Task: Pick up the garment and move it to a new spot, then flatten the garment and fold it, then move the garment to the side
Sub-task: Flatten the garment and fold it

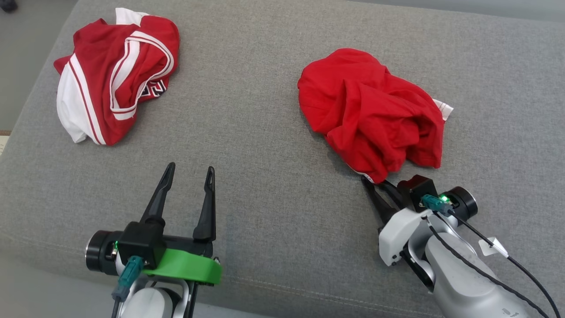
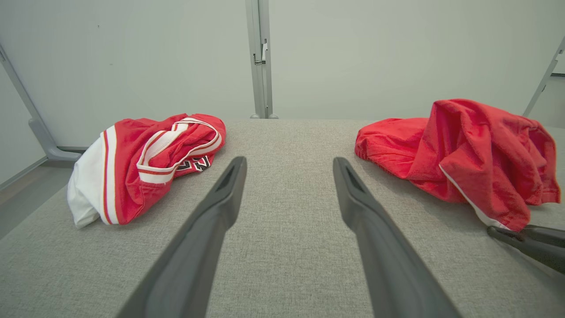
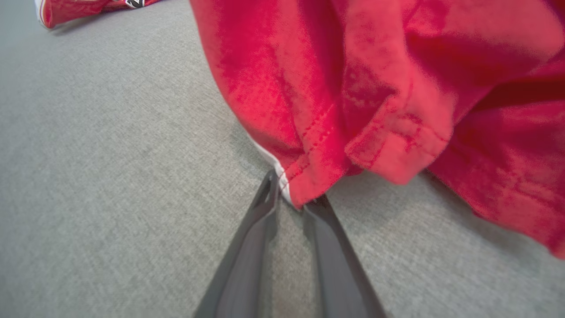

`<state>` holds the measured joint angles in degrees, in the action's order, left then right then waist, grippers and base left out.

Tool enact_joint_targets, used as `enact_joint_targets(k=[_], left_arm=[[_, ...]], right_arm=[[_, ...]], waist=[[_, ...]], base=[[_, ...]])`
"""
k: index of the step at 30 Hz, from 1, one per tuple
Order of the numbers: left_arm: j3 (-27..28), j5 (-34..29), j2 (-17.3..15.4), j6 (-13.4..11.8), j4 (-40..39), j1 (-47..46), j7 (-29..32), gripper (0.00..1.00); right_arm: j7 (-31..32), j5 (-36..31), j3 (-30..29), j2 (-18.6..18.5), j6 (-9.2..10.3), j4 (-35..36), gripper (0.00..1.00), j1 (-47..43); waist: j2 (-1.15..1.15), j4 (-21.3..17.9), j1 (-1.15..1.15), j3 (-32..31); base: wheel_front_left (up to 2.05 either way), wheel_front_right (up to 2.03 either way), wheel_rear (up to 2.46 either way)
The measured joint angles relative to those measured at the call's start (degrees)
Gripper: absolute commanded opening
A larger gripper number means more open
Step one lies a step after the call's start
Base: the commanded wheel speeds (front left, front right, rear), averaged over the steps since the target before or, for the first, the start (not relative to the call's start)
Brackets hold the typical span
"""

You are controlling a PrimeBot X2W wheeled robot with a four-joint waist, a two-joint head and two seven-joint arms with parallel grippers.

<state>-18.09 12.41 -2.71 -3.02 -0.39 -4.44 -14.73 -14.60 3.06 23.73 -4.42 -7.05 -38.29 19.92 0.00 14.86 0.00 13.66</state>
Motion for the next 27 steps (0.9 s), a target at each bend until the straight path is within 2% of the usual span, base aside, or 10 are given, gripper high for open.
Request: enact_joint_targets(k=[2, 3, 8, 19, 27], left_arm=[[0.1, 0.0, 0.0, 0.0, 0.0, -0.1, 0.0, 1.00], [0.2, 0.0, 0.0, 0.0, 0.1, -0.1, 0.0, 1.00], [1.7, 0.1, 0.1, -0.6, 0.2, -0.2, 0.0, 1.00], [1.6, 0.3, 0.1, -0.4, 1.8, -0.3, 0.0, 1.00], [-0.2, 0.4, 0.1, 1.6, 5.6, -0.4, 0.0, 1.00]], right_arm=[[0.0, 0.0, 0.2, 0.0, 0.00, -0.3, 0.05, 0.3], [0.0, 0.0, 0.5, 0.0, 0.00, -0.5, 0.00, 0.6], [0.0, 0.1, 2.1, 0.2, -0.01, 0.5, 0.00, 1.8], [0.0, 4.0, 2.8, 0.4, -0.02, 13.5, 0.00, 3.4], [0.0, 5.3, 0.6, 0.3, -0.02, 22.2, 0.00, 5.9]], waist=[[0.00, 0.0, 0.00, 0.0], [0.00, 0.0, 0.00, 0.0], [0.00, -0.9, 0.00, -0.3], [0.00, -5.4, 0.00, -2.0], [0.00, -10.2, 0.00, -3.7]], base=[[0.00, 0.00, 0.00], [0.00, 0.00, 0.00], [0.00, 0.00, 0.00], [0.00, 0.00, 0.00], [0.00, 0.00, 0.00]])
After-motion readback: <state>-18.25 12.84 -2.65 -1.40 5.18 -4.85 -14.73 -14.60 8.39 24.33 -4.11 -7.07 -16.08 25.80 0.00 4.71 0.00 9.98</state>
